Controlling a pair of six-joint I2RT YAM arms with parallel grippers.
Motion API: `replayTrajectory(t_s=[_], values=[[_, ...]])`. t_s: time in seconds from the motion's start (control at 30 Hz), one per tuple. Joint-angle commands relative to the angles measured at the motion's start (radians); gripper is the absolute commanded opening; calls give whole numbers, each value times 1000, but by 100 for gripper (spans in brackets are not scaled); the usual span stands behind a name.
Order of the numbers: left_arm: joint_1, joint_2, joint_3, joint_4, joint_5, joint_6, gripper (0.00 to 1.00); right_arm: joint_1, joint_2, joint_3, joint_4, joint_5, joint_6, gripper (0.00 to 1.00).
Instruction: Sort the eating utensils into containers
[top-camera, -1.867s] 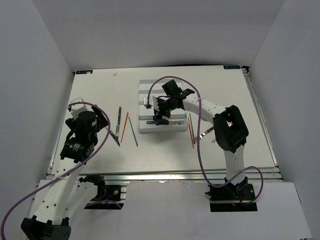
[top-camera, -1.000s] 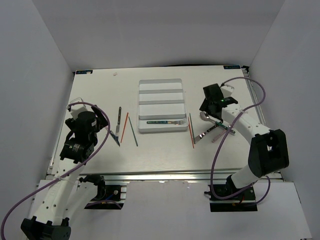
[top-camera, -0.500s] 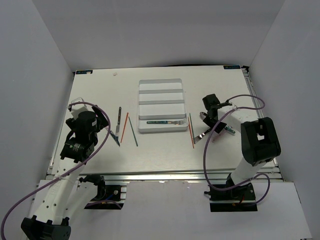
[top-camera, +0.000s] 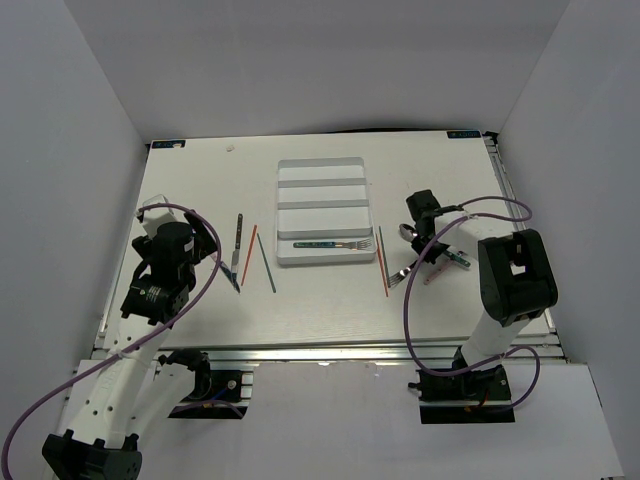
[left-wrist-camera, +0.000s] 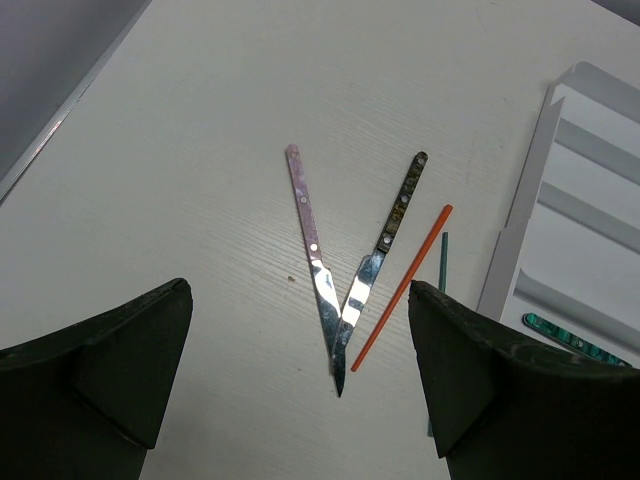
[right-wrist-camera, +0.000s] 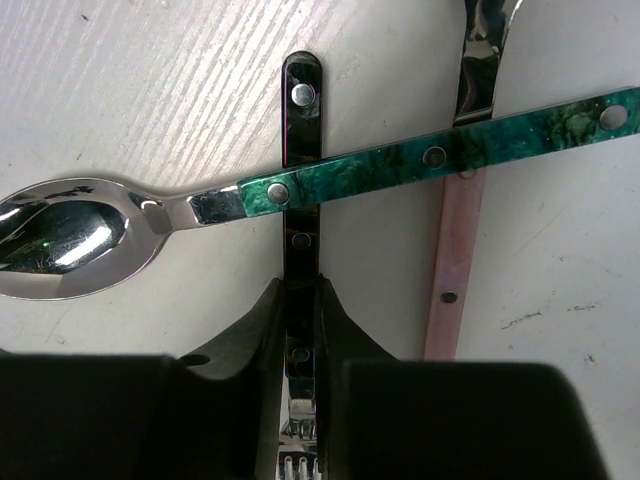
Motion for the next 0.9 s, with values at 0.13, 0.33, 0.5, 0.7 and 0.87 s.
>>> replayTrajectory(t_s=[0.13,0.33,0.5,0.7,0.87], values=[[-5,2,1,2,3,5,98,-19,-48,71,-104,-23,53,0],[-5,-5,0,2,-3,3,98,-19,-209,2,19,-187,-7,0],[-5,1,3,2,-3,3,98,-19,-340,-41,66,-269,16,0],[-5,-2,3,0,-7,3,98,-21,-463,-79,126,-356,55,0],[-6,2,3,-1,-7,3,98,-16,-526,-163,485,-459,-42,0]])
